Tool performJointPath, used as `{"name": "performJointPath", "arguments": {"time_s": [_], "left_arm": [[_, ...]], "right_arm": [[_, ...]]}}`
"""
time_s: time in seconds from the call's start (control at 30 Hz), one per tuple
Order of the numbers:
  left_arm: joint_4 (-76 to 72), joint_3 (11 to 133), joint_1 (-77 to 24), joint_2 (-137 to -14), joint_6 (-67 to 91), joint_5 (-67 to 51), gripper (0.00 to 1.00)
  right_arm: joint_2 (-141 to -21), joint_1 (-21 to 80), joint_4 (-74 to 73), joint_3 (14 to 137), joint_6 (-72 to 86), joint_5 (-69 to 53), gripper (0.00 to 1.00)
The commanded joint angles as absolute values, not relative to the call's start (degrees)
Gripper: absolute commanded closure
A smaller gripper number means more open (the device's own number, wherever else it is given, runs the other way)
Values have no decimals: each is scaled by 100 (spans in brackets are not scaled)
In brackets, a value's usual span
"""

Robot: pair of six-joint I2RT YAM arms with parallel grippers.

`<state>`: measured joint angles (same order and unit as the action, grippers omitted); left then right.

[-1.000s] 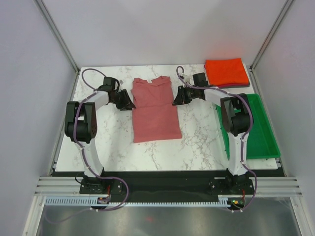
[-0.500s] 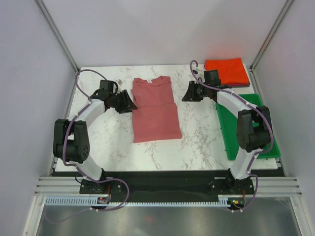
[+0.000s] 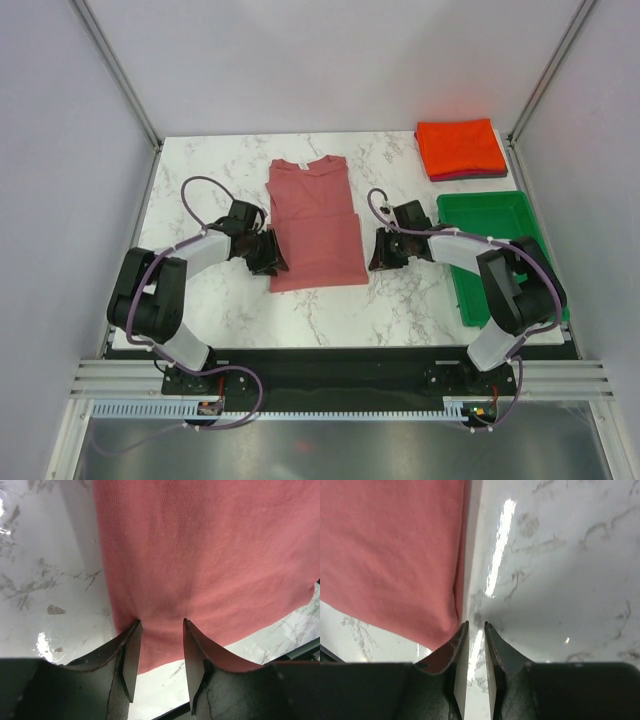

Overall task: Fold and stack the t-shirts
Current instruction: Fold the tshirt

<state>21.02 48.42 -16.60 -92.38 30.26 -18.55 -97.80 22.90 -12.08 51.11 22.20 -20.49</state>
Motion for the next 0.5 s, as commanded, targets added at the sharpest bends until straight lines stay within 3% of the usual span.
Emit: {"name": "performJointPath", "arguments": {"time_s": [0.0, 0.2, 0.33, 0.47], "left_arm": [[2101, 4694, -1714, -8974, 3155, -1169, 53], [2416, 5097, -1740, -8334, 3032, -1503, 50], [2979, 5458, -1697, -7990, 2865, -1695, 45], [2813, 4792, -1486, -7682, 3348, -2057, 44]], "right_arm": [[-9300, 2382, -1116, 4589, 2276, -1134, 73], [-8361, 2452, -1520, 4534, 2557, -889, 71], [-7858, 2644, -1600, 4413, 3627, -581, 57], [-7314, 2970, -871, 3834, 4736, -352, 43]]}}
